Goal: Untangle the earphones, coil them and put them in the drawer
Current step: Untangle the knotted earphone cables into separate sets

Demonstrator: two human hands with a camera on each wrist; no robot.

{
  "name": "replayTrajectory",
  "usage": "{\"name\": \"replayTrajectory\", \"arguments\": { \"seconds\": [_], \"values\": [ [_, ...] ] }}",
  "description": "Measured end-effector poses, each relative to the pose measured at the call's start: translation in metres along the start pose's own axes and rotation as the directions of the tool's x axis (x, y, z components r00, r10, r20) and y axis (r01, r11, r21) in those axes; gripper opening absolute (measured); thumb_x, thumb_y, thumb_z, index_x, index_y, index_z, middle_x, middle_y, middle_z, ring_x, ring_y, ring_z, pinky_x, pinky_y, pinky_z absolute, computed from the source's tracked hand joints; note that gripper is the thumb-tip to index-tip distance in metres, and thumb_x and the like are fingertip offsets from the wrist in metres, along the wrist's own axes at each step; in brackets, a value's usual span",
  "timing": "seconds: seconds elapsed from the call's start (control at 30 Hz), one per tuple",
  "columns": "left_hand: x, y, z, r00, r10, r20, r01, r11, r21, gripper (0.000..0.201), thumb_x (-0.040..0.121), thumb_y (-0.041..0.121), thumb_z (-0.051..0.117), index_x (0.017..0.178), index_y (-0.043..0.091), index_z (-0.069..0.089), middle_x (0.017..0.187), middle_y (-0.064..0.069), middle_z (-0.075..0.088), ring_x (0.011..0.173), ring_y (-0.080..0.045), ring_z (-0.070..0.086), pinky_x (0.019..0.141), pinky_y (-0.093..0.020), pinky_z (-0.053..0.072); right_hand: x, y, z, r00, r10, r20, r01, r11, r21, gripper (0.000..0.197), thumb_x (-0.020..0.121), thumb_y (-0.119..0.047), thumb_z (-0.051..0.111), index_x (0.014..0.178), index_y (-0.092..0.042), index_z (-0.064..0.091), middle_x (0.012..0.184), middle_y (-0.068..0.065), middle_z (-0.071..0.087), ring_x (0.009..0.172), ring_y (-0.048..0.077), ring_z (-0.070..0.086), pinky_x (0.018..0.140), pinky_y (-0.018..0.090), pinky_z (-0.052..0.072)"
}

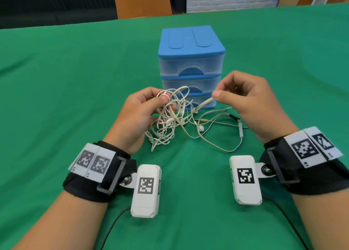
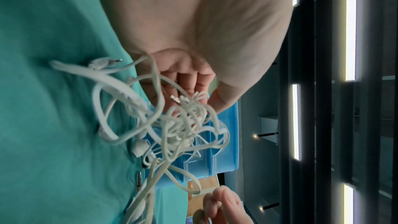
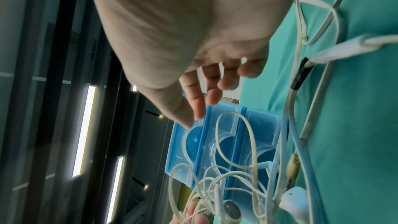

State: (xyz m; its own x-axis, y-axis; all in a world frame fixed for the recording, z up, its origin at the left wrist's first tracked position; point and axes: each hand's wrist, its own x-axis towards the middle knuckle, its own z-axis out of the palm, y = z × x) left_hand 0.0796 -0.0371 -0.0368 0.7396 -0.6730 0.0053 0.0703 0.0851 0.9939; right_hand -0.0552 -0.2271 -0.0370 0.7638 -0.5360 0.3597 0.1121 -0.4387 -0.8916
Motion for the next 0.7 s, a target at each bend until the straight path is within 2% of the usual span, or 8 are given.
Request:
{"name": "replayTrajectory", "arguments": {
  "seconds": [0.07,0.13,0.23,0.33,0.4,0.5,0.57,0.7],
  "values": [
    [-0.001,0.000,0.000,0.999,0.029,0.034,-0.028,1.000,-0.012,0.008,0.091,0.006,0.065,0.098,0.010,0.063,0.081,-0.002,0.073,0.079,-0.017,0.067,0.065,-0.027,0.050,-0.004,-0.005,0.001,0.990,-0.022,0.138,0.022,1.000,0.006,0.021,0.087,-0.020,0.074,0.075,-0.004,0.069,0.061,0.008,0.052,0.057,0.015,0.040,0.057,0.024,0.034],
    [-0.002,0.000,0.001,0.996,0.052,0.065,-0.051,0.998,-0.021,0.019,0.082,0.011,0.071,0.100,0.010,0.064,0.086,-0.001,0.072,0.081,-0.014,0.068,0.070,-0.028,0.050,-0.007,-0.009,0.001,0.955,0.021,0.297,-0.007,0.999,-0.046,0.025,0.091,-0.021,0.072,0.072,-0.005,0.072,0.055,0.012,0.052,0.052,0.012,0.039,0.051,0.019,0.031],
    [-0.003,-0.001,0.003,0.992,0.068,0.108,-0.064,0.997,-0.036,0.025,0.077,0.012,0.072,0.101,0.011,0.065,0.091,-0.005,0.072,0.080,-0.014,0.069,0.070,-0.028,0.052,-0.010,-0.008,0.004,0.883,0.132,0.450,-0.071,0.986,-0.150,0.017,0.090,-0.023,0.073,0.082,-0.008,0.077,0.057,0.004,0.055,0.050,0.008,0.043,0.050,0.015,0.033],
    [-0.004,-0.002,0.005,0.989,0.070,0.128,-0.064,0.997,-0.047,0.028,0.077,0.012,0.072,0.104,0.010,0.064,0.094,-0.008,0.072,0.081,-0.016,0.068,0.068,-0.027,0.052,-0.011,-0.008,0.009,0.821,0.181,0.541,-0.108,0.981,-0.164,0.013,0.087,-0.026,0.076,0.094,-0.015,0.077,0.063,0.014,0.051,0.056,0.015,0.040,0.052,0.025,0.031],
    [-0.004,-0.002,0.006,0.988,0.070,0.136,-0.063,0.996,-0.057,0.030,0.078,0.011,0.071,0.107,0.008,0.063,0.099,-0.013,0.071,0.084,-0.018,0.069,0.067,-0.026,0.053,-0.012,-0.009,0.012,0.786,0.185,0.589,-0.114,0.981,-0.156,0.015,0.086,-0.028,0.077,0.095,-0.016,0.077,0.068,0.025,0.050,0.059,0.019,0.036,0.054,0.030,0.028],
    [-0.005,-0.001,0.006,0.989,0.069,0.134,-0.058,0.995,-0.080,0.032,0.079,0.009,0.070,0.110,0.007,0.061,0.100,-0.015,0.071,0.083,-0.017,0.071,0.065,-0.023,0.054,-0.014,-0.012,0.014,0.731,0.176,0.659,-0.101,0.983,-0.151,0.015,0.088,-0.027,0.076,0.087,-0.012,0.076,0.067,0.019,0.048,0.062,0.021,0.034,0.057,0.033,0.026],
    [-0.004,-0.001,0.005,0.990,0.072,0.122,-0.061,0.994,-0.086,0.029,0.082,0.007,0.068,0.109,0.008,0.060,0.096,-0.012,0.073,0.082,-0.017,0.072,0.063,-0.022,0.055,-0.014,-0.012,0.014,0.738,0.145,0.659,-0.070,0.988,-0.140,0.020,0.089,-0.025,0.075,0.078,-0.009,0.073,0.064,0.013,0.047,0.062,0.020,0.034,0.058,0.034,0.026],
    [0.000,-0.001,0.000,0.996,0.066,0.054,-0.062,0.995,-0.076,0.024,0.093,-0.004,0.058,0.108,0.014,0.057,0.090,-0.009,0.074,0.074,-0.015,0.069,0.060,-0.022,0.051,-0.011,-0.011,0.010,0.876,0.047,0.481,-0.052,0.999,-0.004,0.030,0.087,-0.019,0.069,0.062,-0.005,0.060,0.056,0.001,0.048,0.053,0.009,0.037,0.054,0.023,0.031]
  ]
}}
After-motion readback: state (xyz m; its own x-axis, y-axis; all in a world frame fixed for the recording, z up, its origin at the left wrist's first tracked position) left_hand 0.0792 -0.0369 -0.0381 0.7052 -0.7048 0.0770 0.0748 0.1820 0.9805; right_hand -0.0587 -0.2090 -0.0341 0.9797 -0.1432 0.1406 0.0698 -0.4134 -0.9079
